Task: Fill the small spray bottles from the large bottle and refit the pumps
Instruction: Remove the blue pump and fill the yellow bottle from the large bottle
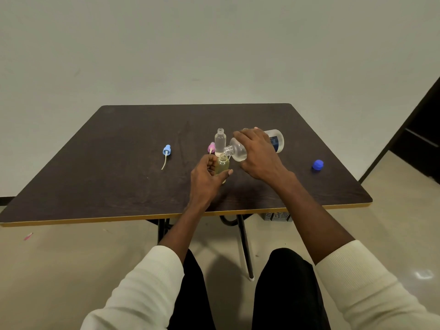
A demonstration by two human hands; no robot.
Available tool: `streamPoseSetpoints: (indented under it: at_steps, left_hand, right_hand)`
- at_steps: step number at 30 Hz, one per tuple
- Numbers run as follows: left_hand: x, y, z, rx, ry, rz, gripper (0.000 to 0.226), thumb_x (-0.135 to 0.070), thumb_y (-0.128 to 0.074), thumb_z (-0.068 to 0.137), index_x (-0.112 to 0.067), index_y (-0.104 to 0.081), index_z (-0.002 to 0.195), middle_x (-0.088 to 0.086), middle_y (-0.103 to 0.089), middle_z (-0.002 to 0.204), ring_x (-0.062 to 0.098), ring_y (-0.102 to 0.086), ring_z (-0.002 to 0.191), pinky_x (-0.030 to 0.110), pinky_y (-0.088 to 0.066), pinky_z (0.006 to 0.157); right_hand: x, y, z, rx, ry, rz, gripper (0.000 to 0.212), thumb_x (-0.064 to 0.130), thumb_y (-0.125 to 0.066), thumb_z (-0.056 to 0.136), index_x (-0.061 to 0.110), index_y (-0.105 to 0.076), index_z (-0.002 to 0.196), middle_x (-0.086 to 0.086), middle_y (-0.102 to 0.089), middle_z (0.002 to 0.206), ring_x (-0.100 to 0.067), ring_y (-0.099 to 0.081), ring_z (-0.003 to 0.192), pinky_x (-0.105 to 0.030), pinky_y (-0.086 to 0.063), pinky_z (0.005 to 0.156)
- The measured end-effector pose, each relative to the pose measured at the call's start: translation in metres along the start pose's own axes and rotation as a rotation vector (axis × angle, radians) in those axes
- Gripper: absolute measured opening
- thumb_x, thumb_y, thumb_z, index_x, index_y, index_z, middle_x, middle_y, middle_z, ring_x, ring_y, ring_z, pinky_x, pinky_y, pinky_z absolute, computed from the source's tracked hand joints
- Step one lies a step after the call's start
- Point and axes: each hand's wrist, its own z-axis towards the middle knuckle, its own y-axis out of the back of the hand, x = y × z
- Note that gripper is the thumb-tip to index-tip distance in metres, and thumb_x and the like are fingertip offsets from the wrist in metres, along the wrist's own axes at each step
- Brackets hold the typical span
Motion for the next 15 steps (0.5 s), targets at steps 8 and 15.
streamPoseSetpoints:
  at_steps: [8, 15]
  left_hand:
    - [0.0004, -0.0004, -0.0001, -0.011, -0.011, 0.015, 0.042, -0.025, -0.087, 0.074, -0.017, -0.061, 0.107, -0.004, -0.066, 0.094, 0.007, -0.061, 0.082, 0.013, -0.051, 0.070]
    - [0.0013, -0.0012, -0.0005, -0.010, -0.018, 0.014, 0.043, -0.025, -0.087, 0.074, -0.018, -0.061, 0.108, -0.003, -0.067, 0.096, 0.009, -0.063, 0.085, 0.013, -0.052, 0.072]
  right_hand:
    - [0.0015, 0.0014, 0.0001, 0.001, -0.007, -0.002, 0.069, 0.012, -0.079, 0.074, 0.014, -0.050, 0.137, -0.009, -0.053, 0.137, -0.028, -0.043, 0.129, -0.041, -0.019, 0.116]
    - [-0.0001, 0.0006, 0.0004, 0.001, 0.011, -0.021, 0.069, 0.012, -0.079, 0.073, 0.014, -0.050, 0.135, -0.008, -0.054, 0.135, -0.028, -0.044, 0.128, -0.041, -0.018, 0.117]
